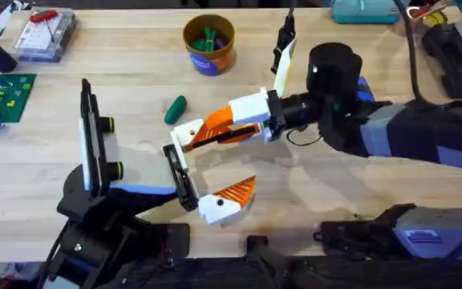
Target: Pick up the gripper from the table and insert it into the empty holder that is missing its gripper. Then pick up a screw, insert it into the mounting hole, and use the screwdriver to tighten it. Finally, clean up the table by picking up the vegetable and placing it into the bucket.
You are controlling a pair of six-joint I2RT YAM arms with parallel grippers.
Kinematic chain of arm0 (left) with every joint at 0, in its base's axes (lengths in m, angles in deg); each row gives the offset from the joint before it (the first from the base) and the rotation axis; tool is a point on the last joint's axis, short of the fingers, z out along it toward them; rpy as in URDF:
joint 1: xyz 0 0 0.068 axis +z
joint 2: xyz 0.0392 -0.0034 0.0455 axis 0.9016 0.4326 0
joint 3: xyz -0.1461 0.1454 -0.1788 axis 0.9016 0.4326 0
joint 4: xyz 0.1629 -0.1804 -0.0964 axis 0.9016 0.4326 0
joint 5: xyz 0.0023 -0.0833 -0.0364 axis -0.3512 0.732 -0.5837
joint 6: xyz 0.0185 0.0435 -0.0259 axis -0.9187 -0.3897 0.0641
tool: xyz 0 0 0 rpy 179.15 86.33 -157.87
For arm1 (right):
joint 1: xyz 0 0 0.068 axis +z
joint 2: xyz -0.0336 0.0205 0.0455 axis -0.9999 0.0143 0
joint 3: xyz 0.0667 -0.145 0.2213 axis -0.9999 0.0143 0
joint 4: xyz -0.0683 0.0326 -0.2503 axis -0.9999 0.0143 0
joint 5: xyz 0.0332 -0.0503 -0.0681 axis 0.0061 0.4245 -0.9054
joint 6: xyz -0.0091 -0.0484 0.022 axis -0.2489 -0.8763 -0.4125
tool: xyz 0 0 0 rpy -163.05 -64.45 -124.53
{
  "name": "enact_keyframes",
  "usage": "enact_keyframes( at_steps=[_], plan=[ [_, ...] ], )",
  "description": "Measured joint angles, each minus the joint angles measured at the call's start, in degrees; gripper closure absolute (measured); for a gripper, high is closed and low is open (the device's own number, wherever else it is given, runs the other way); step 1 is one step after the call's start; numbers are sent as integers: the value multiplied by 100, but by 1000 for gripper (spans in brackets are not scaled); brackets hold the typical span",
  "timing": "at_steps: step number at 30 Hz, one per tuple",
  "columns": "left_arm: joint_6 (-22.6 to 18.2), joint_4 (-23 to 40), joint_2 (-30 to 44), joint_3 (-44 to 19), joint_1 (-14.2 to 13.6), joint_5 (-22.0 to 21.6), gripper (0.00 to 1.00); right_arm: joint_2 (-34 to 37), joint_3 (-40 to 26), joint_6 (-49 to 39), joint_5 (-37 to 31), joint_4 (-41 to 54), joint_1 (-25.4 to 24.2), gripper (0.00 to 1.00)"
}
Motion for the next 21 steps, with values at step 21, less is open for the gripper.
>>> enact_keyframes(
  at_steps=[21],
  plan=[
    [0,0,0,0,0,2,10,26,-761,-825,-707,358,-1024,6]
  ],
)
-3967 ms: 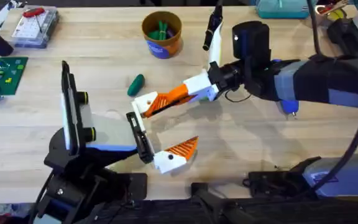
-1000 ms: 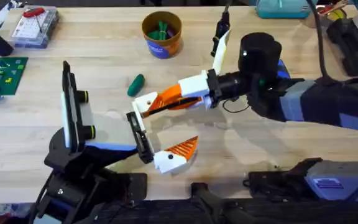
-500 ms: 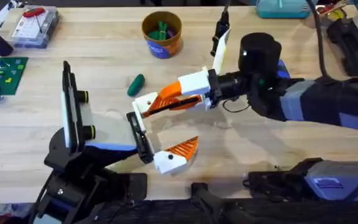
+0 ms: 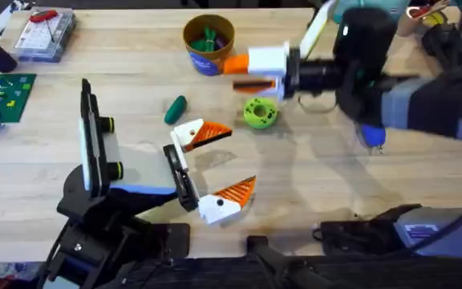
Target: Pick up the gripper from the table and insert it into the empty holder that is missing its gripper. Then pick up a screw, insert it into the mounting hole, and use the screwdriver to tighten it. Finally, clean up the table by picking up the vegetable and placing it into the bucket.
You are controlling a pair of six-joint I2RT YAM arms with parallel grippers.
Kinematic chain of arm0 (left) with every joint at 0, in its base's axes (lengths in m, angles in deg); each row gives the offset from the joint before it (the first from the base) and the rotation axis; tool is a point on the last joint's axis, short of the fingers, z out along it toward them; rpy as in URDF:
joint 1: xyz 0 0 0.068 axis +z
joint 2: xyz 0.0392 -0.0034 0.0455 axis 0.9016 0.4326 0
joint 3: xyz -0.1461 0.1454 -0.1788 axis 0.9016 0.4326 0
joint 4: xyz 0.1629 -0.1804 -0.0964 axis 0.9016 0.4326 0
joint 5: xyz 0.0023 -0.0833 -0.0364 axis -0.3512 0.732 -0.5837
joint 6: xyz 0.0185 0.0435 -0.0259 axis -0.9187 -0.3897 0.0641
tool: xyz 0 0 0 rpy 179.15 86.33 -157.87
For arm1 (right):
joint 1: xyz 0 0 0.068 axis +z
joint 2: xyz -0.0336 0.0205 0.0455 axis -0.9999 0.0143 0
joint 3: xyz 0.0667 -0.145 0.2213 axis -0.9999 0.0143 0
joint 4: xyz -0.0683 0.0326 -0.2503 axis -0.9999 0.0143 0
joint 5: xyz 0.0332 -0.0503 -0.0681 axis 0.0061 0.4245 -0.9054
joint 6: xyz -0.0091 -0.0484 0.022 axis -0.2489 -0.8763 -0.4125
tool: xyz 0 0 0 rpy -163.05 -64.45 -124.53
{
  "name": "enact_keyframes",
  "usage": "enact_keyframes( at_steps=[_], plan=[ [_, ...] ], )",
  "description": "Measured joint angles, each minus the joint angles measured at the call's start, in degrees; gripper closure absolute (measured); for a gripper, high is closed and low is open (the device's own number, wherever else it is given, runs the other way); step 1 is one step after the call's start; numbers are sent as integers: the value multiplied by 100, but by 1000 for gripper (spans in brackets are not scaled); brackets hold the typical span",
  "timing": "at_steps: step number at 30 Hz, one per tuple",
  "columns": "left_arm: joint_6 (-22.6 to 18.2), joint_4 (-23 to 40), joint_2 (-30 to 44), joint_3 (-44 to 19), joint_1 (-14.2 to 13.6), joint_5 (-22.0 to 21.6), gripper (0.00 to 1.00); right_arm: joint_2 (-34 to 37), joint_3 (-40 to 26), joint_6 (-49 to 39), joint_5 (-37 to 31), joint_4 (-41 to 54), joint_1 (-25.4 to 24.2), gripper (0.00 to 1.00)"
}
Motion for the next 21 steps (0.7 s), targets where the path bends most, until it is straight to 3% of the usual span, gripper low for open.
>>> enact_keyframes(
  at_steps=[2,7,12,16,21],
  plan=[
    [0,0,0,0,0,0,10,5,-416,-396,-216,525,-85,6],
    [-2,0,0,0,0,0,10,12,-1684,-1983,-985,3691,-233,6],
    [-2,0,0,0,0,2,10,-118,-2887,-3631,-2027,6288,-252,6],
    [-2,0,0,0,0,3,10,-625,-3360,-4549,-2728,7233,-276,6],
    [-2,0,0,0,0,5,10,-1388,-3442,-5121,-3380,8147,-296,6]
  ],
)
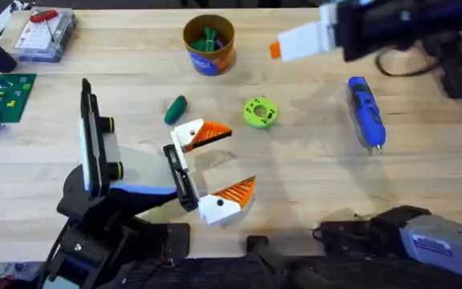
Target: Pick up the gripper from the table and insert it into the empty holder that is missing its gripper. Then pick up a screw, insert it into the mounting hole, and use the screwdriver to tighten it. Finally, clean up the table by picking up the vegetable and placing it into the bucket.
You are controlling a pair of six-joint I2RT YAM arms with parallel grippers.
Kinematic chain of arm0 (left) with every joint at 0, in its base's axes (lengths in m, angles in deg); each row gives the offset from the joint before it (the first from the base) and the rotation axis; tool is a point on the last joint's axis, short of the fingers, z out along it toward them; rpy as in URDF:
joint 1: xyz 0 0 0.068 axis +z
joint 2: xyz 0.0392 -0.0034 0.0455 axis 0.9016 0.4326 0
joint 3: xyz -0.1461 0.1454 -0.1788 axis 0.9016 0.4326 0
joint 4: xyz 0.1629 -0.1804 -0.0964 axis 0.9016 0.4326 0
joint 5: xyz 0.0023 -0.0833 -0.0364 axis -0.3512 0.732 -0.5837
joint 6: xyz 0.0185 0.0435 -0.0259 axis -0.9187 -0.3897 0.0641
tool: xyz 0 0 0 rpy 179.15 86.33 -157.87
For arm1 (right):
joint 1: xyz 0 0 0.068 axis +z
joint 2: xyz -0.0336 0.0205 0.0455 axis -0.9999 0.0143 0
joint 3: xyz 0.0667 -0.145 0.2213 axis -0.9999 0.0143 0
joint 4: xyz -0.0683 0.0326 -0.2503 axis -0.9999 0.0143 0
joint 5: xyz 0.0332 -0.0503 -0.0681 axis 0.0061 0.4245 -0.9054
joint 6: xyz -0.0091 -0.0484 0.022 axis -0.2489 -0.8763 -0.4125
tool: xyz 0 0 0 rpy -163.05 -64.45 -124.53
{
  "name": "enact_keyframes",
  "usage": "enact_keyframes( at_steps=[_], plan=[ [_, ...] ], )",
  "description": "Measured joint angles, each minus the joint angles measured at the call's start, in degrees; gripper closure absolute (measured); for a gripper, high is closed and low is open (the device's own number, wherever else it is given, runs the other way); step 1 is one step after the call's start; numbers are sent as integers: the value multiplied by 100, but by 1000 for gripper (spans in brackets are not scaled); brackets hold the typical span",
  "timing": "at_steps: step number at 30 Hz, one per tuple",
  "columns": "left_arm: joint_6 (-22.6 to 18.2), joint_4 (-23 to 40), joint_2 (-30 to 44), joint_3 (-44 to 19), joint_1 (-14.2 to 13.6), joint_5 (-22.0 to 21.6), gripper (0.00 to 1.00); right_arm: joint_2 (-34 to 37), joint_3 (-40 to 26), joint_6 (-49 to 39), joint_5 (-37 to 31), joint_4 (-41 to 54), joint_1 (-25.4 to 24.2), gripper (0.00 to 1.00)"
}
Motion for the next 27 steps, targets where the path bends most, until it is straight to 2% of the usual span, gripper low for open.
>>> enact_keyframes(
  at_steps=[6,9,18,21,27],
  plan=[
    [0,0,0,0,0,0,10,-564,2,-170,-658,702,-30,6],
    [0,0,0,0,0,0,10,-774,159,-162,-821,681,-63,6],
    [-2,0,0,0,0,0,10,-1104,1905,-59,-1300,101,-53,6],
    [-2,0,0,0,0,0,10,-1097,2138,-53,-1587,97,104,6],
    [-2,0,0,0,0,0,10,-1091,2149,-57,-2096,71,666,6]
  ],
)
